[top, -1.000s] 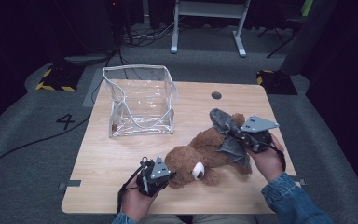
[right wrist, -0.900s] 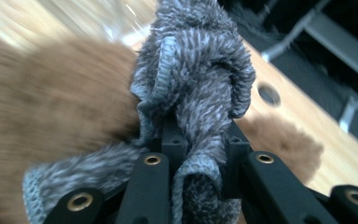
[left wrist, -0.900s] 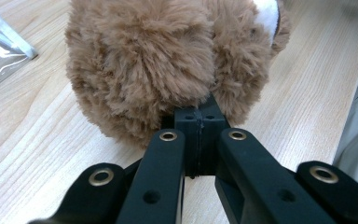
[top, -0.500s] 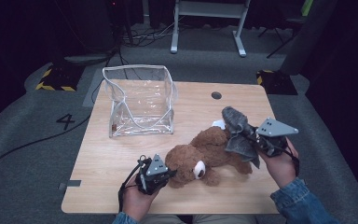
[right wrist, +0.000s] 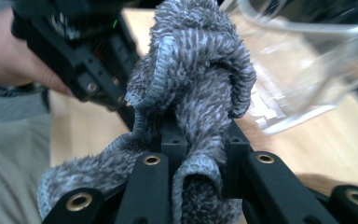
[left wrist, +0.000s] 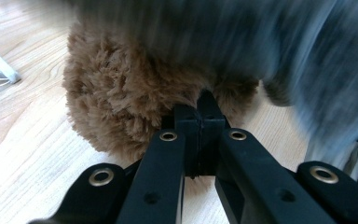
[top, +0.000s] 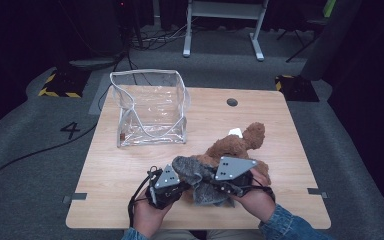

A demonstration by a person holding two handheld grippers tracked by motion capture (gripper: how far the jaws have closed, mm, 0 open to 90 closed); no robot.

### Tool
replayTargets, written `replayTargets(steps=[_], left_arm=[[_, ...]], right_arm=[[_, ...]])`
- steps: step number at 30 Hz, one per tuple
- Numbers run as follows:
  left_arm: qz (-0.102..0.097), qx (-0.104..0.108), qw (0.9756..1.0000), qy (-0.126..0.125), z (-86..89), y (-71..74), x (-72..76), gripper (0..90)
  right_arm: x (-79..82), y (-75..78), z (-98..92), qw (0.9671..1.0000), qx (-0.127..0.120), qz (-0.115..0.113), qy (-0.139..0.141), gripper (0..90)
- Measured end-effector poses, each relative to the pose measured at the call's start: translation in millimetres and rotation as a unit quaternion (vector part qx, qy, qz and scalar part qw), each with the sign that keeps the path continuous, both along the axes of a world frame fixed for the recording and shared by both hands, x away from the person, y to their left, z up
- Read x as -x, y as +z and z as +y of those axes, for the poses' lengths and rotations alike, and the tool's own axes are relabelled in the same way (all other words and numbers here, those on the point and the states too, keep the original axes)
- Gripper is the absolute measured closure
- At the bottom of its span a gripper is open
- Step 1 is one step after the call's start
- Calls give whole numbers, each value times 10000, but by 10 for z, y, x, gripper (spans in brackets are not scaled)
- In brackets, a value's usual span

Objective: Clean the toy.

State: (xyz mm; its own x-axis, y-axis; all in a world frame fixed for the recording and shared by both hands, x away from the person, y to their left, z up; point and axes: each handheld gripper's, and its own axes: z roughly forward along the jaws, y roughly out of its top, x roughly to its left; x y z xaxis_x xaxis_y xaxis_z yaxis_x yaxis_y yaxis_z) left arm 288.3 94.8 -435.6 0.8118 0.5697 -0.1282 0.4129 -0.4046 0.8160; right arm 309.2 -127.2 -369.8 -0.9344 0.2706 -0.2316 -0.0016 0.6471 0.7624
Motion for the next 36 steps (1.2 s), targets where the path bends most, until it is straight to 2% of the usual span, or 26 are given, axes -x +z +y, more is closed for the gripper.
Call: replayTargets(steps=[2,3,5,7,9,10,11,13,14,15,16,18,20,21,24,26,29,31,33,34,36], left_arm=[[-29,-93,10000,-2,1,-7,3,899],[18,-68,10000,17,5,-16,3,900],[7,-66,10000,6,17,-16,-5,900],[16,-4,10000,10,19,-7,-2,899],[5,44,10000,18,16,4,-4,899],[6,68,10000,29,15,12,-6,899],[23,105,9999,13,14,13,-11,899],[51,226,9997,0,15,18,-26,899],[62,242,9997,-3,15,21,-26,899],[57,248,9997,-24,12,25,-22,899],[23,217,9998,-33,6,28,-16,900],[-11,136,9999,-22,0,26,-2,899],[1,50,10000,25,12,13,0,899],[27,77,10000,24,27,3,-8,900],[-23,38,10000,30,35,6,-15,899],[13,56,10000,28,28,3,-13,899],[-41,-5,10000,29,15,7,-11,900],[-24,20,10000,51,14,9,-17,899],[-9,34,9999,99,35,11,-35,899],[43,112,9998,128,47,4,-46,899],[131,165,9996,177,80,-7,-76,899]], right_arm=[[-7,-87,10,9997,198,-104,-107,777],[-25,-104,-15,9995,245,-137,-162,777],[-97,-116,-130,9984,318,-128,-445,778],[-160,-88,-288,9950,451,-269,-854,778],[-148,-41,-393,9928,406,-379,-1059,778],[-110,-5,-431,9943,245,-436,-944,778],[-6,40,-427,9962,18,-474,-729,778],[159,70,-342,9977,-137,-563,-346,778],[269,46,-242,9984,-134,-544,-8,778],[328,10,-166,9984,-94,-543,136,778],[390,-54,-67,9981,66,-554,272,778],[424,-212,70,9960,318,-737,394,778],[370,-321,92,9964,410,-695,251,779],[341,-344,64,9971,418,-621,131,780],[274,-337,-111,9971,461,-610,-28,780],[271,-339,-225,9969,530,-546,-183,780],[261,-357,-380,9963,591,-530,-319,780],[265,-352,-467,9961,556,-522,-444,780],[240,-317,-595,9944,558,-618,-647,779],[221,-303,-642,9934,554,-656,-764,780],[162,-254,-755,9919,417,-621,-1029,779]])
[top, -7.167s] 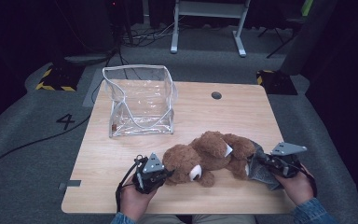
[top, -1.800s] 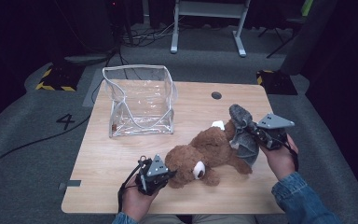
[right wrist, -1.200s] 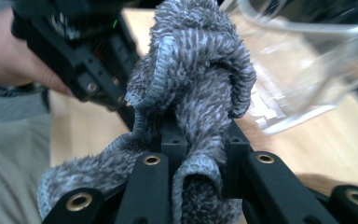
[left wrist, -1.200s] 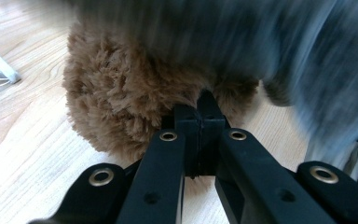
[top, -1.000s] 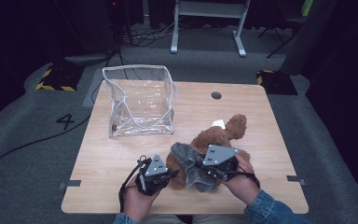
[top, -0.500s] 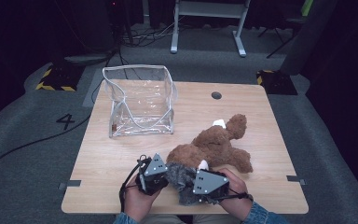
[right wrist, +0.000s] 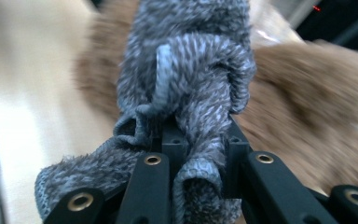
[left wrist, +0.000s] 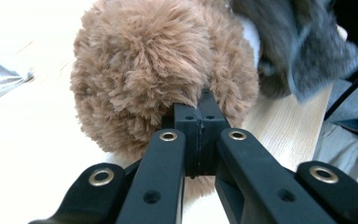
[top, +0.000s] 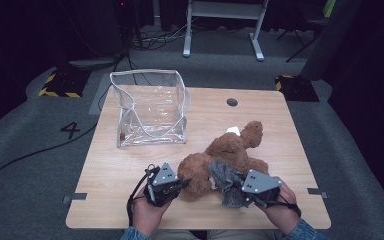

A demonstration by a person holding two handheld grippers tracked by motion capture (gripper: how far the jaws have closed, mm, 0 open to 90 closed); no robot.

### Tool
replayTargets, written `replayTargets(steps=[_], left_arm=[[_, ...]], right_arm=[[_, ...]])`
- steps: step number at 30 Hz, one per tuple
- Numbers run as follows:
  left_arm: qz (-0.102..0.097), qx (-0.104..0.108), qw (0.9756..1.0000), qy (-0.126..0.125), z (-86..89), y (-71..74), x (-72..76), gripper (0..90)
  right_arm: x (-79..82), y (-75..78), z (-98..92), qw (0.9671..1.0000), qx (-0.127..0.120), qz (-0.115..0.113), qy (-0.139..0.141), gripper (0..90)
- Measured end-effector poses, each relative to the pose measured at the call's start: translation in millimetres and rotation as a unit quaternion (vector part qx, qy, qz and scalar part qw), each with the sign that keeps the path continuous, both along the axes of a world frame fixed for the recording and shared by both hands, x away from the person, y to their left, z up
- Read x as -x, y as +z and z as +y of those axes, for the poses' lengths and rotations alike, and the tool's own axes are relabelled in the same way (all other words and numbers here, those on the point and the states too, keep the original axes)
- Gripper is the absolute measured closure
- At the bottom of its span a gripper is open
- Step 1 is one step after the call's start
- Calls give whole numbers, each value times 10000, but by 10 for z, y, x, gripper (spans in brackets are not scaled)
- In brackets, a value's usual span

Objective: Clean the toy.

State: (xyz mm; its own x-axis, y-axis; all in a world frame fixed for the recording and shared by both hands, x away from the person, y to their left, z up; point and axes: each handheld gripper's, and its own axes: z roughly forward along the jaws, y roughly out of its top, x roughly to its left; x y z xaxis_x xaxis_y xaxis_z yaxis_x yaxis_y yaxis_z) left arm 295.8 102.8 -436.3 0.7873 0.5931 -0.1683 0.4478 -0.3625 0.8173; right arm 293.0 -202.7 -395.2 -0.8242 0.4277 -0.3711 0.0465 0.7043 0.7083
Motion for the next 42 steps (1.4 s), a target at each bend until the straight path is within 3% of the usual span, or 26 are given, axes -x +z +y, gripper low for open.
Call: replayTargets(steps=[2,5,7,10,11,14,19,26,27,29,30,33,35,37,38,41,42], left_arm=[[29,22,10000,39,5,-14,-12,899],[27,51,10000,16,-5,-23,-17,899],[-23,-28,10000,46,-4,-19,-7,899],[-7,-135,9999,84,6,-37,3,899],[4,-140,9999,78,14,-45,-1,899],[66,-141,9999,71,22,-69,-13,899],[-31,-156,9998,107,1,-41,2,899],[-90,-117,9997,191,27,-31,-6,899],[-100,-106,9997,189,29,-30,-1,899],[-147,-134,9996,203,42,-19,7,899],[-137,-97,9997,203,52,-13,10,899],[-112,-87,9997,185,61,-14,4,899],[-129,-120,9997,181,56,-17,6,899],[-112,-110,9997,170,49,-17,8,899],[-120,-127,9997,170,47,-15,10,899],[-146,-183,9996,140,40,-18,10,899],[-123,-192,9996,139,38,-24,8,899]], right_arm=[[34,74,-4,9996,-255,-77,49,778],[173,138,245,9975,-354,-263,549,776],[235,35,537,9959,-183,-198,868,776],[216,-212,778,9945,207,-123,1024,777],[204,-272,796,9945,229,-28,1022,778],[153,-375,753,9934,324,171,1087,778],[147,-513,617,9914,642,570,984,778],[72,-529,316,9888,751,1054,737,775],[33,-518,223,9880,659,1270,583,775],[-44,-492,75,9876,573,1378,484,775],[-52,-479,14,9875,377,1509,262,776],[-102,-318,-213,9903,20,1385,65,777],[-128,-130,-306,9928,-306,1158,-25,777],[-165,34,-332,9921,-687,1031,-186,776],[-212,88,-341,9933,-749,862,-197,776],[-362,96,-235,9893,-1102,920,-273,767],[-397,65,-193,9887,-1120,972,-220,766]])
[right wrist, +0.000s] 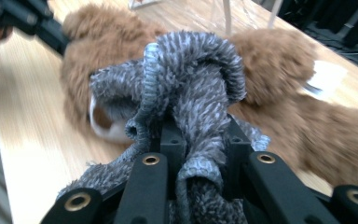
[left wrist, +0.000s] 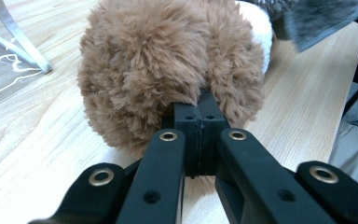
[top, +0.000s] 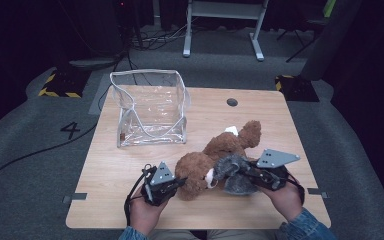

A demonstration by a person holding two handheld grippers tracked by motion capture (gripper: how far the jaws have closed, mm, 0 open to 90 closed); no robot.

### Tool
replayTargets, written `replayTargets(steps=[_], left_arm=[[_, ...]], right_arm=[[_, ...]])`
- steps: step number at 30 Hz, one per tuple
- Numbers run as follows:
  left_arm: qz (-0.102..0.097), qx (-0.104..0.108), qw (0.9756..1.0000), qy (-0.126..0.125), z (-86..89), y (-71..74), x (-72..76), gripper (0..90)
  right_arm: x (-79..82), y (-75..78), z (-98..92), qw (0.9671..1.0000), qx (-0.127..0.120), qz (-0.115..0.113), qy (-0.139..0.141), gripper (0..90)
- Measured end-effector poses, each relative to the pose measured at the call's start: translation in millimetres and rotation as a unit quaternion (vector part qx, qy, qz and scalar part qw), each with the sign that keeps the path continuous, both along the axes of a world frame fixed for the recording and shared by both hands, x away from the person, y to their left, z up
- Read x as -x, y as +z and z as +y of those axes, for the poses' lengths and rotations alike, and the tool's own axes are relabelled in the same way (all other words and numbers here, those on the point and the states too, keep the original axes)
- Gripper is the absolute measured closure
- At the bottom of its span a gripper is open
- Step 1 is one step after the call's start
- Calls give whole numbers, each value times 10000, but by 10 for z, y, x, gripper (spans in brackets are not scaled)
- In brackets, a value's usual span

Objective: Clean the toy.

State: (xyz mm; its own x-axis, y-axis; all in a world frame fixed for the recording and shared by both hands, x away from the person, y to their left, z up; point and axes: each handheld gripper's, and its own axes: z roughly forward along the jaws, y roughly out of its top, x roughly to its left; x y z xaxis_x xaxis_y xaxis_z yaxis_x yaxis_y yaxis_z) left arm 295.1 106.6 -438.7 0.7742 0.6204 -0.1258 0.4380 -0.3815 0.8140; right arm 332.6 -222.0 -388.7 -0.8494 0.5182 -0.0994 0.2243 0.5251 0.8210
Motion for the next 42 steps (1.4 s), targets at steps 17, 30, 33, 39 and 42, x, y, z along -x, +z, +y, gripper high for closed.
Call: replayTargets(steps=[17,30,33,39,42], left_arm=[[17,187,9995,244,95,-31,-26,818],[-155,450,9963,709,482,22,141,541],[-135,387,9961,780,531,-3,147,535],[-61,343,9957,862,587,-44,157,535],[-40,329,9955,893,598,-53,175,535]], right_arm=[[134,-174,-272,9951,695,691,105,771],[-596,-170,-1317,9795,581,616,-1827,753],[-804,-358,-1328,9733,741,862,-1994,661],[-891,-407,-1282,9737,587,925,-2000,446],[-779,-252,-1139,9827,422,643,-1684,422]])
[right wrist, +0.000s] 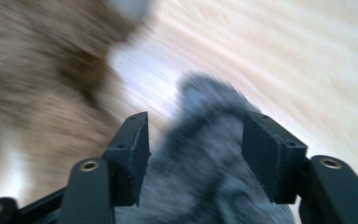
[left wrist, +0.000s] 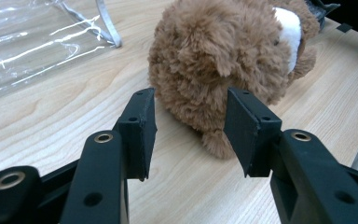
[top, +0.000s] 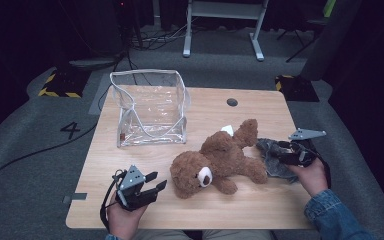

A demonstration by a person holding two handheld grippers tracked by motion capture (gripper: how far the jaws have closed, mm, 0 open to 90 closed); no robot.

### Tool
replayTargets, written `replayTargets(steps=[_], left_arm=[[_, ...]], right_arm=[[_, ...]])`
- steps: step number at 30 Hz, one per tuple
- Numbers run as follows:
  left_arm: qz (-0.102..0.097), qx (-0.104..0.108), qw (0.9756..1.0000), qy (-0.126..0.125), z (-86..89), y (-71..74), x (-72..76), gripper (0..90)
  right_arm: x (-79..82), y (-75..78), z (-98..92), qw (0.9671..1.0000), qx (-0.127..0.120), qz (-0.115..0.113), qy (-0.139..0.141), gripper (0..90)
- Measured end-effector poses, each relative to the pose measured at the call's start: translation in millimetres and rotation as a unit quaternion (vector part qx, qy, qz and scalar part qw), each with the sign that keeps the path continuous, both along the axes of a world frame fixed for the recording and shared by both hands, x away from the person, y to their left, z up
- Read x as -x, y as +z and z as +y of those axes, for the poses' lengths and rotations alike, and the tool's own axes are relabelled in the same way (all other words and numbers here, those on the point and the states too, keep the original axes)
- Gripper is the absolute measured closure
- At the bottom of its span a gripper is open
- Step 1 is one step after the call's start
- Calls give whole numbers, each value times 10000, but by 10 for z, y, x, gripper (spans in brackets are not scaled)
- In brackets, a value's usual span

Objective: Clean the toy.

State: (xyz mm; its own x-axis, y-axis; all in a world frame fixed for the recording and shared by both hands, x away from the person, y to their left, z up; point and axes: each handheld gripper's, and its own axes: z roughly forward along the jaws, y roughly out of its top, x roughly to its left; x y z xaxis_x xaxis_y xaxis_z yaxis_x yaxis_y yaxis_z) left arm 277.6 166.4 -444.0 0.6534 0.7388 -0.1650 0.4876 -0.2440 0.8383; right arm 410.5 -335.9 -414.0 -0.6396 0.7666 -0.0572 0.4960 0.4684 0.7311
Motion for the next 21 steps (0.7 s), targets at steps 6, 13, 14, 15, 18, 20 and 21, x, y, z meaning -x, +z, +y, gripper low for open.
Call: replayTargets(steps=[6,13,14,15,18,20,21], left_arm=[[-5,-11,10000,24,10,5,57,535],[35,11,9999,105,55,-14,114,535],[20,-3,9999,112,64,-15,125,535],[18,9,9999,123,68,-16,131,535],[39,30,9999,142,94,-15,149,535],[48,28,9999,157,103,-15,156,535],[50,29,9999,154,102,-17,156,535]], right_arm=[[271,300,554,9904,-141,-447,1302,431],[335,281,1124,9733,57,-447,2251,431],[332,263,1168,9729,109,-427,2270,431],[306,224,1232,9702,185,-453,2374,430],[267,139,1364,9661,370,-387,2526,392],[213,62,1442,9625,579,-315,2632,356],[203,34,1474,9633,595,-354,2592,350]])
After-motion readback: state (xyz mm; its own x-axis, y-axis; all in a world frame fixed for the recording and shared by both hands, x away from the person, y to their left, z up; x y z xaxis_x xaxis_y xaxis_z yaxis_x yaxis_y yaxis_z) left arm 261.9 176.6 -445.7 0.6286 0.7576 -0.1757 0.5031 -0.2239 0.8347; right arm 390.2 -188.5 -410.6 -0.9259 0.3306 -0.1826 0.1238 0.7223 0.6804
